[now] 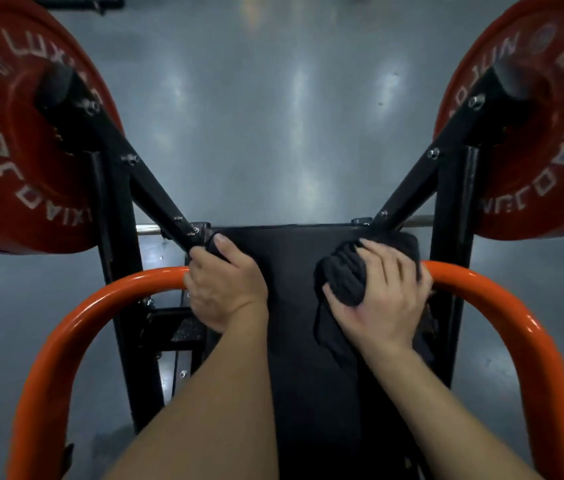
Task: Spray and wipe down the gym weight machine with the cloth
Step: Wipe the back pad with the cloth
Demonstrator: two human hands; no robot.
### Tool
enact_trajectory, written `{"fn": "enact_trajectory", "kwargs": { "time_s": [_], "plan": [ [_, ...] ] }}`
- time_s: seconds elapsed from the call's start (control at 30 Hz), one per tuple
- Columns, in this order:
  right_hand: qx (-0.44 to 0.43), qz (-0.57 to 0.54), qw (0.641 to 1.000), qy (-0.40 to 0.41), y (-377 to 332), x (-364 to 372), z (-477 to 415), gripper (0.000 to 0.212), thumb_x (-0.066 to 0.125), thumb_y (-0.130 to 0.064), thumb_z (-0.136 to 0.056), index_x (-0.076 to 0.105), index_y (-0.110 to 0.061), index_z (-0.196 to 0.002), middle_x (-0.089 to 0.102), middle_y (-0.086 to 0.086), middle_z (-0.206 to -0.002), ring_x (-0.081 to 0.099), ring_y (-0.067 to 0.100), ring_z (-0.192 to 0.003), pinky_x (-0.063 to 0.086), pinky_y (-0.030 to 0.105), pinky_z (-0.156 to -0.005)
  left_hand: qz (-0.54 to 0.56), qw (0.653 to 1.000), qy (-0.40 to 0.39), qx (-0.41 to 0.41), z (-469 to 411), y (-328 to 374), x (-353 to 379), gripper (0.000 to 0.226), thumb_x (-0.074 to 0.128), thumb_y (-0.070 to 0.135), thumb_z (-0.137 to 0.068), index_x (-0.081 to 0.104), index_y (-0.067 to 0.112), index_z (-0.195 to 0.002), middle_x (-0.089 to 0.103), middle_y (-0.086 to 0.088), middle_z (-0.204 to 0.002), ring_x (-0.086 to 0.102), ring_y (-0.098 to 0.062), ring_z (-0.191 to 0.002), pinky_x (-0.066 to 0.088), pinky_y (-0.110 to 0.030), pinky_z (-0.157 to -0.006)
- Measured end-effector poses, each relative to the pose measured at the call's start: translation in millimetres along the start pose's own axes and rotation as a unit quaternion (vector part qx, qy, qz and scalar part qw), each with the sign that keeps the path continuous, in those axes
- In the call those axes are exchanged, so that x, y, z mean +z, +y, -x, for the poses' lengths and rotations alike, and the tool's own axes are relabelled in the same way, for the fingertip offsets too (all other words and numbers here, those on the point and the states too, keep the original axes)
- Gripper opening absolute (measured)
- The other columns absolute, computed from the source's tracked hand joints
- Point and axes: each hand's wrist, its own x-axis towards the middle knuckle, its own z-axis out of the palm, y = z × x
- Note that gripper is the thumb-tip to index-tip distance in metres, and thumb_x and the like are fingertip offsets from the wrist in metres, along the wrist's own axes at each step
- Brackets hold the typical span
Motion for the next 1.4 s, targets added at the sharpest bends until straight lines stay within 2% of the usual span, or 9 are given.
{"fn": "enact_trajectory", "kwargs": {
  "time_s": [0.07,0.13,0.23,0.4,0.6,0.7,1.1,1.3,1.4],
  "plan": [
    [-0.036,-0.023,0.998,-0.041,-14.4,9.0,-49.2,0.051,0.065,-0.055,-0.077,0.071,-0.015,-0.108,0.072,0.0,-0.115,0.065,0.029,-0.106,0.045,0.054,-0.097,-0.001,1.0,-0.004,0.001,-2.0,-0.5,1.3,0.046,0.033,0.047,-0.106,0.055,0.009,-0.115,0.066,-0.016,-0.117,0.055,-0.038,-0.114,0.042,-0.049,-0.084],
    [-0.025,-0.044,0.98,-0.195,-44.9,20.5,-103.0,0.053,0.06,-0.061,-0.079,0.066,-0.018,-0.109,0.071,0.004,-0.107,0.065,0.034,-0.102,0.046,0.047,-0.091,0.007,1.0,-0.003,0.0,-3.1,-0.5,1.6,0.044,0.032,0.048,-0.105,0.056,0.011,-0.111,0.067,-0.015,-0.115,0.055,-0.037,-0.11,0.042,-0.048,-0.083],
    [0.019,-0.126,0.848,-0.515,-94.6,67.0,-159.8,0.055,0.06,-0.064,-0.083,0.06,-0.021,-0.118,0.068,0.008,-0.113,0.063,0.032,-0.106,0.051,0.039,-0.09,0.004,1.0,-0.007,-0.008,-4.5,-1.8,4.9,0.041,0.033,0.046,-0.105,0.058,0.013,-0.11,0.068,-0.012,-0.114,0.055,-0.035,-0.109,0.042,-0.048,-0.083],
    [-0.045,-0.201,0.714,-0.669,-166.9,133.2,-163.9,0.045,0.069,-0.066,-0.075,0.072,-0.031,-0.103,0.072,-0.007,-0.101,0.069,0.014,-0.091,0.053,0.033,-0.089,-0.005,1.0,-0.024,-0.003,-9.1,-2.1,4.4,0.05,0.032,0.041,-0.094,0.062,0.011,-0.121,0.067,-0.013,-0.114,0.057,-0.037,-0.106,0.045,-0.049,-0.081],
    [-0.011,-0.252,0.704,-0.664,-159.8,117.9,-162.1,0.043,0.07,-0.067,-0.081,0.071,-0.027,-0.098,0.071,-0.009,-0.095,0.068,0.014,-0.087,0.048,0.029,-0.075,0.006,1.0,-0.007,0.016,-7.0,0.7,0.3,0.074,0.02,0.048,-0.083,0.066,0.008,-0.124,0.069,-0.014,-0.113,0.06,-0.039,-0.104,0.047,-0.048,-0.078],
    [0.021,-0.282,0.723,-0.63,-142.3,102.8,-165.6,0.034,0.069,-0.06,-0.082,0.075,-0.028,-0.092,0.073,-0.006,-0.092,0.069,0.014,-0.084,0.051,0.028,-0.073,0.0,1.0,-0.016,0.007,-4.0,-1.4,0.9,0.06,0.027,0.043,-0.088,0.062,0.012,-0.126,0.068,-0.01,-0.116,0.058,-0.035,-0.108,0.046,-0.048,-0.083],
    [0.14,-0.251,0.779,-0.557,-10.7,57.5,-177.4,0.061,0.064,-0.071,-0.06,0.076,-0.023,-0.095,0.076,-0.002,-0.099,0.07,0.021,-0.094,0.053,0.039,-0.094,0.016,1.0,0.008,0.008,-3.5,1.4,4.8,0.054,0.021,0.049,-0.102,0.061,0.015,-0.115,0.068,-0.006,-0.112,0.057,-0.031,-0.105,0.042,-0.044,-0.081],
    [0.092,-0.27,0.769,-0.572,-92.8,71.1,-174.5,0.032,0.071,-0.054,-0.084,0.072,-0.023,-0.085,0.072,-0.006,-0.087,0.069,0.014,-0.082,0.052,0.027,-0.071,-0.003,1.0,0.013,0.014,-2.2,6.7,0.8,0.057,0.021,0.052,-0.097,0.063,0.014,-0.108,0.068,-0.01,-0.105,0.06,-0.036,-0.099,0.045,-0.046,-0.076],
    [0.026,-0.268,0.733,-0.624,-164.0,92.8,-163.9,0.032,0.073,-0.053,-0.082,0.067,-0.023,-0.081,0.07,-0.005,-0.086,0.066,0.012,-0.077,0.049,0.026,-0.066,-0.045,0.997,-0.066,-0.025,-5.7,4.4,-4.8,0.044,0.042,0.042,-0.097,0.062,0.013,-0.122,0.063,-0.014,-0.12,0.058,-0.038,-0.114,0.046,-0.047,-0.09]
  ]
}}
